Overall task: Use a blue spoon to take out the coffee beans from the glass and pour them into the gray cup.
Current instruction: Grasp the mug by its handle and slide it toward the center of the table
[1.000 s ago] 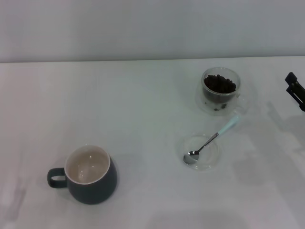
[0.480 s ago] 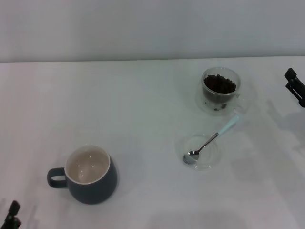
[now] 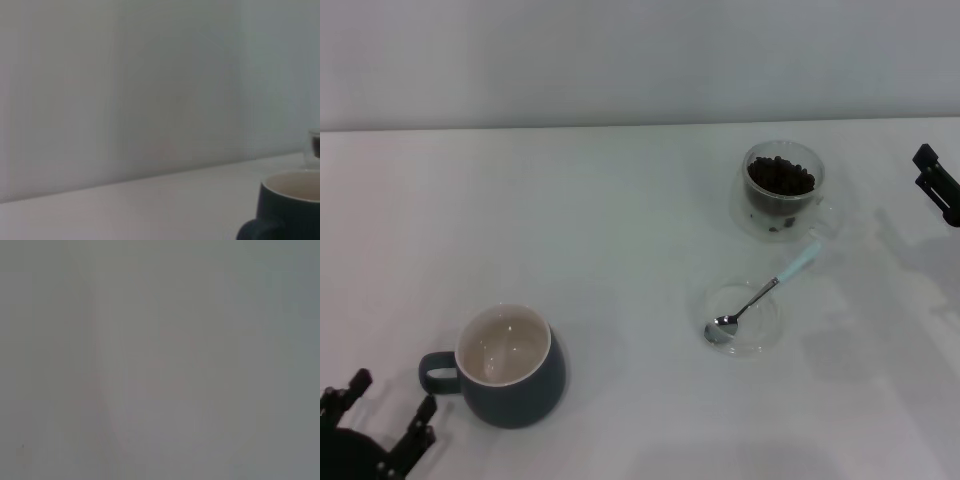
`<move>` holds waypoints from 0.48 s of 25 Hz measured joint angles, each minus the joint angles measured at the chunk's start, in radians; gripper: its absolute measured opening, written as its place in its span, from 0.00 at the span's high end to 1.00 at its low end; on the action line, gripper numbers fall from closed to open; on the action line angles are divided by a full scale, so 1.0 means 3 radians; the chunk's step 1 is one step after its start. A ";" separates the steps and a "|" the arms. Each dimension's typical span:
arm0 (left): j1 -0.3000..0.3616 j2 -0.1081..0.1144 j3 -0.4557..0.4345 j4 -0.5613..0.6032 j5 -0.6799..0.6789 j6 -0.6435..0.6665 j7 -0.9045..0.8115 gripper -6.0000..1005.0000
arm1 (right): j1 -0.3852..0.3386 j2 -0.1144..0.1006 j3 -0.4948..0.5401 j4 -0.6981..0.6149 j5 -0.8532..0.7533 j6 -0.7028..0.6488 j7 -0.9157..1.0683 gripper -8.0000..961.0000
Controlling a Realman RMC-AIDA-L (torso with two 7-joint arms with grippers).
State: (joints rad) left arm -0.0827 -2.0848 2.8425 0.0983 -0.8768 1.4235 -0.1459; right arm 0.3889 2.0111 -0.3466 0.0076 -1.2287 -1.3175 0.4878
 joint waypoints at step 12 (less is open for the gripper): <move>-0.0180 -0.0003 -0.0026 0.0018 0.0016 -0.0272 -0.0020 0.21 | 0.0034 0.0005 0.0000 0.0005 0.0005 -0.0006 0.0000 0.12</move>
State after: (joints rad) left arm -0.1368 -2.0857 2.8346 0.1037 -0.8721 1.3420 -0.1517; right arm 0.3992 2.0125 -0.3466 0.0091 -1.2271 -1.3193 0.4877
